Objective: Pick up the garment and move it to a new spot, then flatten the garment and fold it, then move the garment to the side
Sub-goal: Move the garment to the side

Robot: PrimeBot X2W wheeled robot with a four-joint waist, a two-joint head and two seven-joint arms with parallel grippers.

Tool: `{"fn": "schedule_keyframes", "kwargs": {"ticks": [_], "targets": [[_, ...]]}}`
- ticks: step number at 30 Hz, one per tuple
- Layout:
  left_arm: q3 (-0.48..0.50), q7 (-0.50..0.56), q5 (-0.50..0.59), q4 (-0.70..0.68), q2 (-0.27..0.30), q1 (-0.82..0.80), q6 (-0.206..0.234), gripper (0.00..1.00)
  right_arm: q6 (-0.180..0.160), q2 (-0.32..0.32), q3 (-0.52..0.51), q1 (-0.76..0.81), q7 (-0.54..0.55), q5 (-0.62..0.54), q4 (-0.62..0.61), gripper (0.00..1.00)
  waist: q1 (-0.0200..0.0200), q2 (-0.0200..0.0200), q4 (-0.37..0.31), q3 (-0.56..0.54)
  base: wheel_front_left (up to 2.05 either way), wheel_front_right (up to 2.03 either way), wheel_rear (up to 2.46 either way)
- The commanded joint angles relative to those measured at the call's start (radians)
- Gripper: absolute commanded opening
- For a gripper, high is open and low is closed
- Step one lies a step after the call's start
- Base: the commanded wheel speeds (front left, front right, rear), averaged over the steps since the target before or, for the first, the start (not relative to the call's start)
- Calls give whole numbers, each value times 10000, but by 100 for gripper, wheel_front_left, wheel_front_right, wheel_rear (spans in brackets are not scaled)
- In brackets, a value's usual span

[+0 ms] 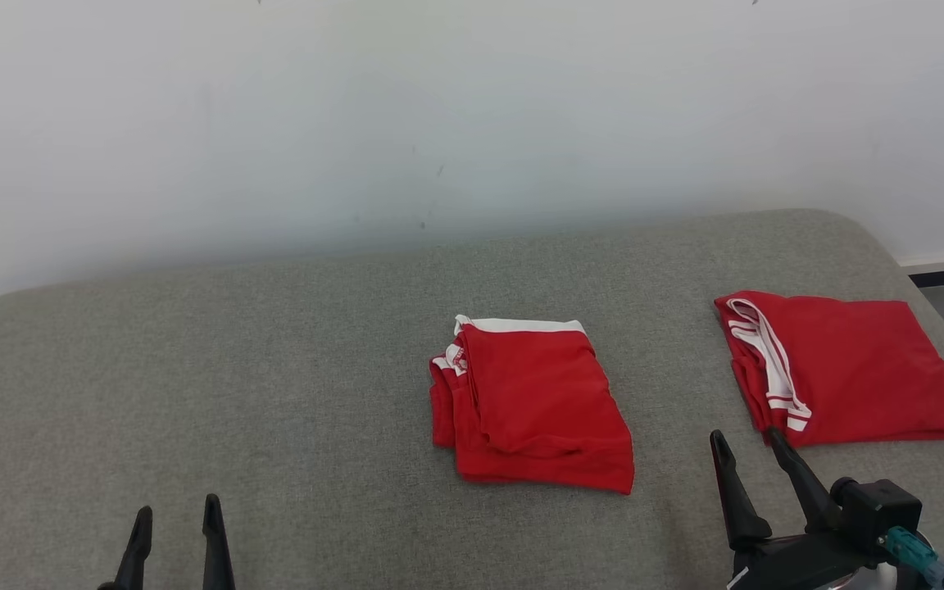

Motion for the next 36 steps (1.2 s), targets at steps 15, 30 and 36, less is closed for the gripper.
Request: {"fn": "schedule_keyframes", "kwargs": {"ticks": [15,30,36], "targets": [[-227,-16,14,-219,4,127,25,100,-28,-8,-160,-518,481,183,163,100,0,0,398,278,0,0,0],[-608,-16,122,-692,6,-466,-200,100,-28,-482,-261,-3462,3211,148,2124,100,0,0,1903,1873,0,0,0],[-733,-16,-32,-632,2,-876,-296,100,-28,-587,-485,-4267,4080,-23,3357,100,0,0,2527,2550,0,0,0]]}}
